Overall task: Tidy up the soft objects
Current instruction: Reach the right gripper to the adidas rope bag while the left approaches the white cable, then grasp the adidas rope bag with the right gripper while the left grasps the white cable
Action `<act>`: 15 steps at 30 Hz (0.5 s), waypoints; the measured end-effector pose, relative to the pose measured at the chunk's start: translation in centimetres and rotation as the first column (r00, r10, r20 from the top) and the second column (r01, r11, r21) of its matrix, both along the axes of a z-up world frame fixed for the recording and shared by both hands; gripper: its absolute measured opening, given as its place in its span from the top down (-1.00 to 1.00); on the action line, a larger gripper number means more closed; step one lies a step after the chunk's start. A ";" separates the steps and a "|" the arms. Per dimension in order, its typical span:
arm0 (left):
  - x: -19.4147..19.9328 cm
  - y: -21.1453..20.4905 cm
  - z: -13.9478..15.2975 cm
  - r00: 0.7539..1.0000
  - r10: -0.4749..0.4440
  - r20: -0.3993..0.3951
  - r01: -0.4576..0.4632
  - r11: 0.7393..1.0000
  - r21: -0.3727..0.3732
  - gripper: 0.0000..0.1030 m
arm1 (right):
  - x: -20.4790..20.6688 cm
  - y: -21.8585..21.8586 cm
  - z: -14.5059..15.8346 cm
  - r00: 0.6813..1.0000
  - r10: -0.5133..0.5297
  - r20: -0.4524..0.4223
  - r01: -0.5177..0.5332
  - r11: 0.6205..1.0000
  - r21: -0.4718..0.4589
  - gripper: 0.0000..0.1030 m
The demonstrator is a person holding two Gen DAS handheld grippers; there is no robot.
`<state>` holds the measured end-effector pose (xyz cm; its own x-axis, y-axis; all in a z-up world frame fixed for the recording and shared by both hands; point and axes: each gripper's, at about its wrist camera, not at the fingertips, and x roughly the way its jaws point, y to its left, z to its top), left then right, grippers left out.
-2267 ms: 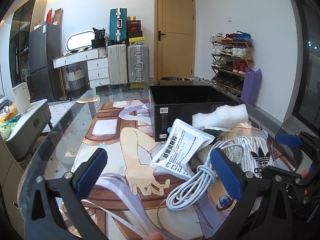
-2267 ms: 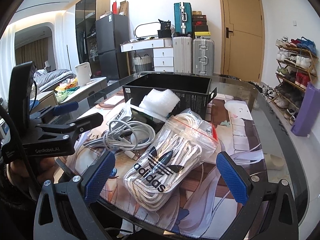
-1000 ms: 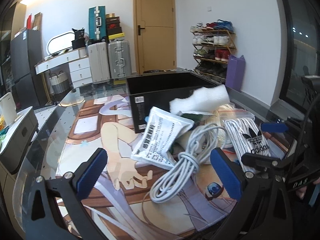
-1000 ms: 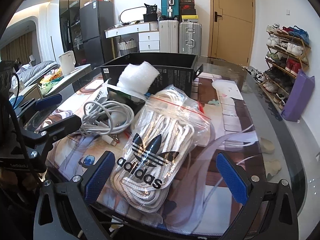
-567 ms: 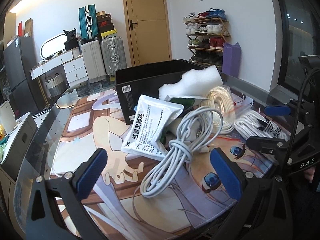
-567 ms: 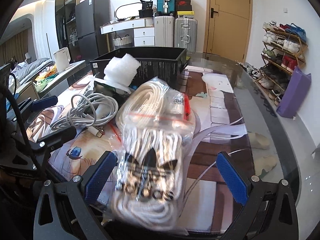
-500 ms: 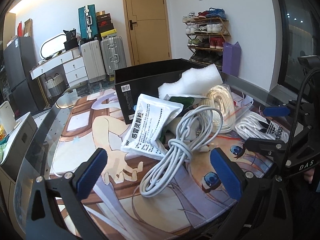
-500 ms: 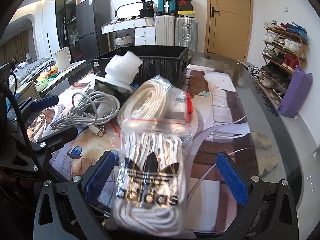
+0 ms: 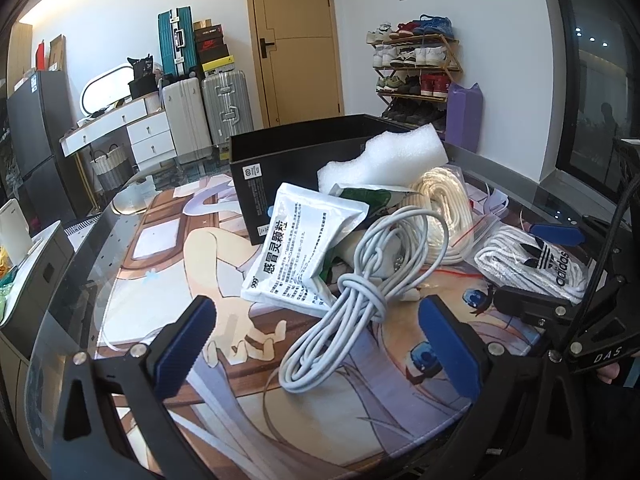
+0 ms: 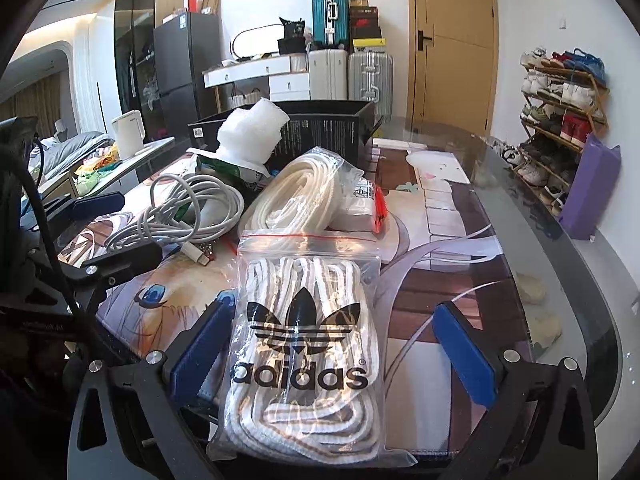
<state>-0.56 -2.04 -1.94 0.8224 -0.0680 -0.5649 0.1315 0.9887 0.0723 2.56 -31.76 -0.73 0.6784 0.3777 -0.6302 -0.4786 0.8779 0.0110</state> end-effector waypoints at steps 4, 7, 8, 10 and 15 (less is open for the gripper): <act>-0.2 -0.2 0.0 1.000 -0.013 0.007 0.013 1.000 0.003 -0.66 | -0.6 0.1 -0.1 0.999 0.017 0.031 -0.017 1.000 0.012 -0.77; -0.6 -0.6 0.0 0.999 -0.029 0.023 0.028 1.000 0.013 -0.41 | -0.8 0.2 0.1 0.999 0.030 0.040 -0.031 0.999 0.018 -0.47; -0.7 -0.9 0.1 0.999 -0.034 0.028 0.034 0.999 0.018 -0.31 | -0.8 0.1 0.1 0.999 0.033 0.043 -0.033 0.999 0.020 -0.40; -0.9 -1.2 0.1 0.999 -0.044 0.030 0.043 0.999 0.029 -0.15 | -0.9 0.1 0.1 0.998 0.036 0.048 -0.037 0.999 0.021 -0.30; -1.0 -1.5 0.4 0.997 -0.076 0.028 0.075 0.997 0.029 0.34 | -1.0 0.1 0.2 0.997 0.049 0.052 -0.050 0.998 0.026 -0.10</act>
<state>-1.52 -3.51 -1.59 0.8315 -0.1151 -0.5435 0.2031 0.9736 0.1045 1.56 -31.61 -0.51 0.6899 0.4282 -0.5836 -0.5218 0.8530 0.0090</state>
